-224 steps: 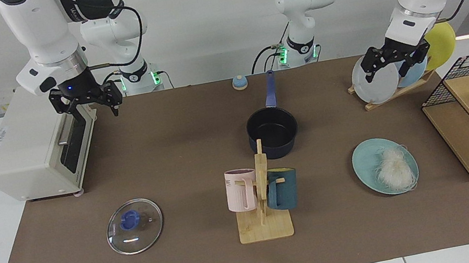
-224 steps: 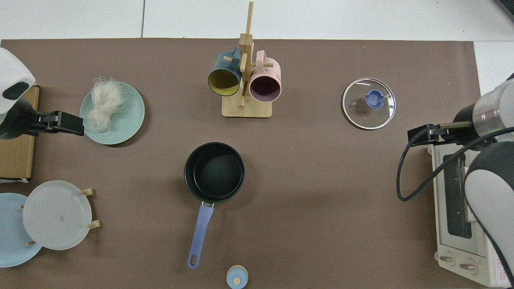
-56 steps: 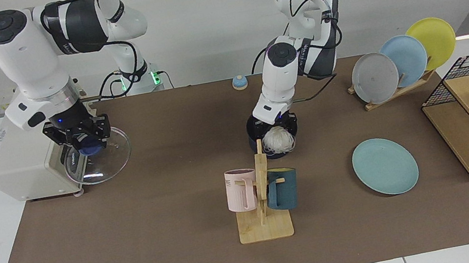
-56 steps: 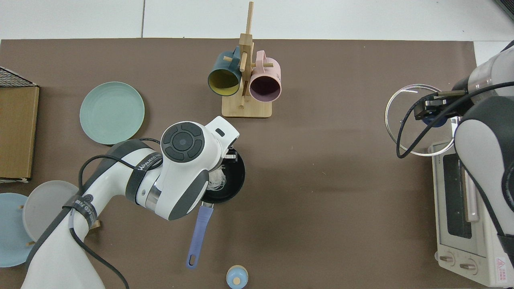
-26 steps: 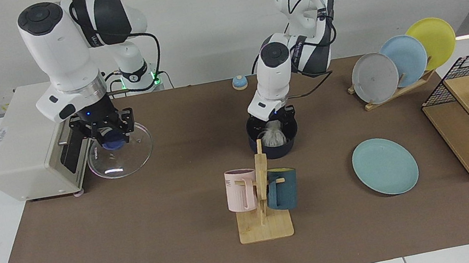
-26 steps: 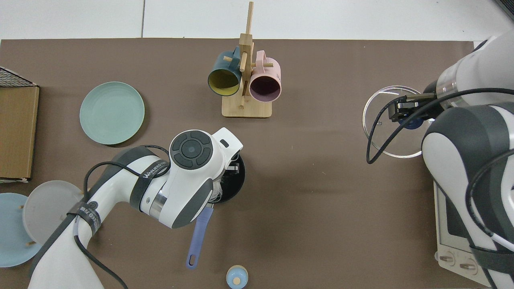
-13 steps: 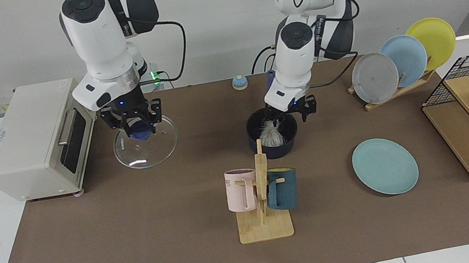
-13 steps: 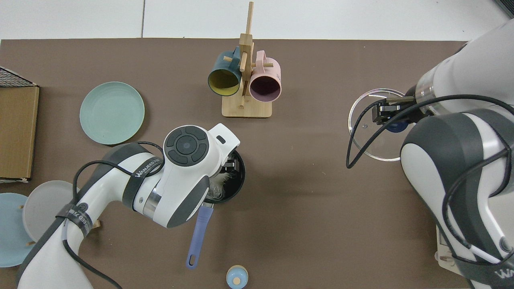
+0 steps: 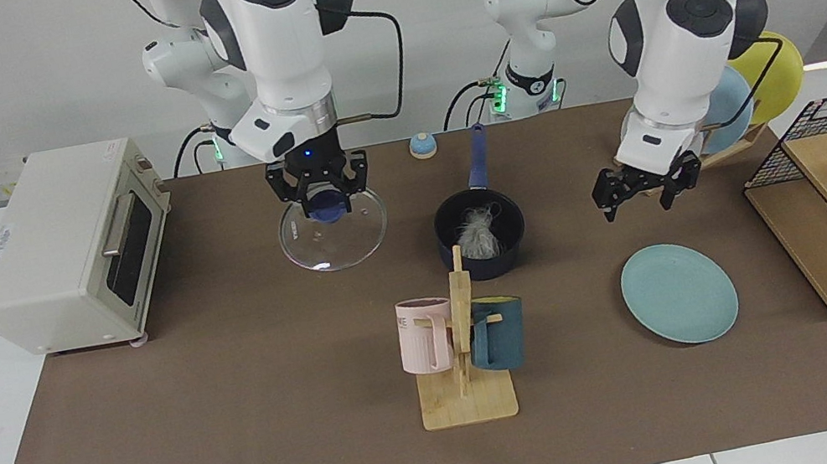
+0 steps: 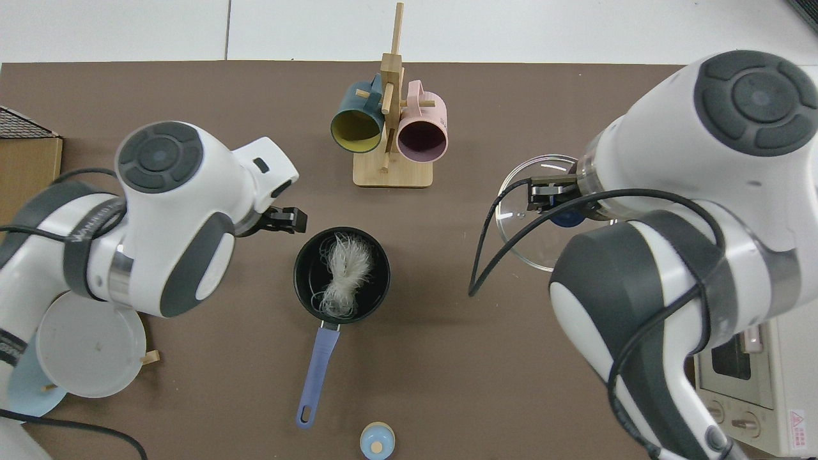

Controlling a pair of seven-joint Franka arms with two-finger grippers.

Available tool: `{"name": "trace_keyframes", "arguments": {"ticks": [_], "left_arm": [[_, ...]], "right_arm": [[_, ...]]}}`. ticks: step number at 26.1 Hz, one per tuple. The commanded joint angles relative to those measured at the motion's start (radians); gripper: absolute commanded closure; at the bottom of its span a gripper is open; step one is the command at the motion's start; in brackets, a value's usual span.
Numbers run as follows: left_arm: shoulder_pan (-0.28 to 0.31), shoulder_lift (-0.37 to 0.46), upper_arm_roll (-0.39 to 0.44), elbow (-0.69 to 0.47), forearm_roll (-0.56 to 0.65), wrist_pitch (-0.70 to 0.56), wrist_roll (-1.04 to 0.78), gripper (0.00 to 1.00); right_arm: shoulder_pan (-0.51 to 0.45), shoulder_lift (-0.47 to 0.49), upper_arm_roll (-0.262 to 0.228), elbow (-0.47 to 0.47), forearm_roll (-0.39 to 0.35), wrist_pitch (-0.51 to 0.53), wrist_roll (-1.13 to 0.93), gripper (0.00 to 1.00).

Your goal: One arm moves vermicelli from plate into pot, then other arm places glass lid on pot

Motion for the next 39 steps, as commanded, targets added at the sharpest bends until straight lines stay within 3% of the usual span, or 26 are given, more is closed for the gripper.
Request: {"name": "trace_keyframes", "arguments": {"ticks": [1, 8, 15, 26, 39], "left_arm": [[-0.006, -0.016, 0.071, 0.047, -0.018, -0.070, 0.092, 0.00], [0.000, -0.103, 0.117, 0.050, -0.018, -0.209, 0.102, 0.00], [0.006, -0.126, 0.131, 0.053, -0.020, -0.209, 0.185, 0.00], [0.005, -0.131, 0.126, 0.052, -0.022, -0.193, 0.242, 0.00], [0.005, -0.137, 0.132, 0.045, -0.104, -0.193, 0.281, 0.00]], "right_arm": [[0.063, 0.057, -0.003, 0.054, -0.007, 0.018, 0.089, 1.00], [0.152, 0.161, -0.006, 0.140, -0.013, 0.019, 0.203, 1.00], [0.266, 0.293, -0.013, 0.235, -0.064, 0.032, 0.368, 1.00], [0.329, 0.353, -0.006, 0.223, -0.059, 0.145, 0.462, 1.00], [0.329, 0.344, -0.003, 0.154, -0.044, 0.207, 0.462, 1.00]]}}
